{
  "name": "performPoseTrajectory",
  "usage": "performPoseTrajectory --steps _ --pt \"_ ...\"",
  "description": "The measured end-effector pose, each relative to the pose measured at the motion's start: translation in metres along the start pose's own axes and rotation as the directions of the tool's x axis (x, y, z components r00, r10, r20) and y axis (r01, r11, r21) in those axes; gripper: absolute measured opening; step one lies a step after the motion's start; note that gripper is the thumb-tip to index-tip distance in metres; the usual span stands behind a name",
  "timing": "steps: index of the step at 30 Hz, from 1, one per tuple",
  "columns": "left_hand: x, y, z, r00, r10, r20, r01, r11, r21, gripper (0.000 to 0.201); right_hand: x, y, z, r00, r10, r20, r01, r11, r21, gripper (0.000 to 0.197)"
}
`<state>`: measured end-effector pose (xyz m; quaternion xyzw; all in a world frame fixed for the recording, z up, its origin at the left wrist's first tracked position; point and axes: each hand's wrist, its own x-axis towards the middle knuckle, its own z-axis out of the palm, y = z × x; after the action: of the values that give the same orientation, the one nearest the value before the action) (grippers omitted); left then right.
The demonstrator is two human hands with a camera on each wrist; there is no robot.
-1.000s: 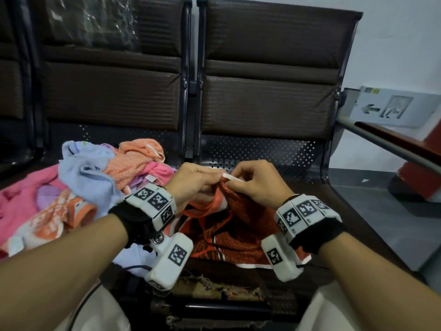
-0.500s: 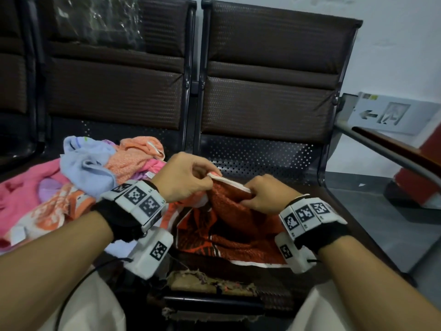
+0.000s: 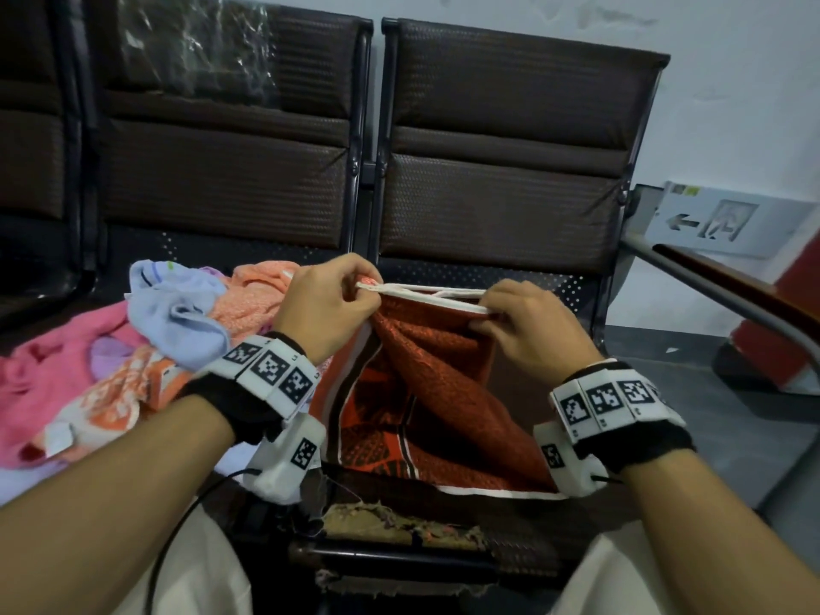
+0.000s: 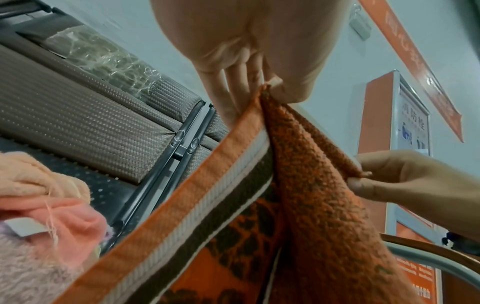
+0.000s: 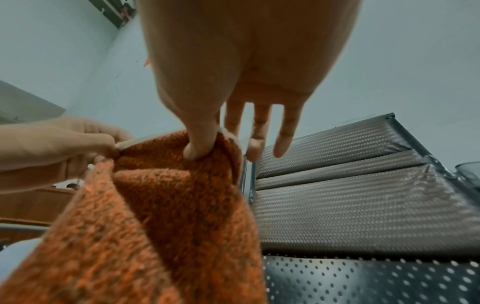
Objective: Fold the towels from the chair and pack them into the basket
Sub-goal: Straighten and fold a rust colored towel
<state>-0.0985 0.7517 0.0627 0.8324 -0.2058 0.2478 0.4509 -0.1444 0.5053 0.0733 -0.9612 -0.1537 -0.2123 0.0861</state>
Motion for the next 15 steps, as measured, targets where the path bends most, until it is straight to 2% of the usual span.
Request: performPoseTrajectory --steps 2,4,7,11,15 --pt "0.001 0.002 0.003 1.0 0.01 -0.02 -0.011 1.0 -0.028 0.015 -0.002 0.003 -0.001 0.998 0.012 0.064 -0.007 0.996 -0.09 0.02" --pt "0.0 0.008 0.006 1.0 0.0 -0.022 -0.001 0.999 -0.052 0.014 -0.005 0.003 -0.005 0.995 0.058 0.082 -0.052 0.996 -0.069 0.018" --pt "-0.003 0.018 0.008 0.998 -0.054 -0.035 0.05 0.994 -0.096 0.012 -0.007 -0.002 -0.02 0.989 0.144 -0.01 -0.143 0.984 0.105 0.01" --pt "0.006 0.043 -0.003 0.997 -0.052 -0.059 0.046 0.994 -0.097 0.014 0.0 -0.008 -0.049 0.972 0.195 -0.131 -0.173 0.971 0.167 0.012" --pt "0.024 0.083 -0.027 0.999 -0.034 -0.031 0.031 0.994 -0.107 0.014 0.008 -0.022 -0.09 0.931 0.245 -0.27 -0.176 0.951 0.256 0.021"
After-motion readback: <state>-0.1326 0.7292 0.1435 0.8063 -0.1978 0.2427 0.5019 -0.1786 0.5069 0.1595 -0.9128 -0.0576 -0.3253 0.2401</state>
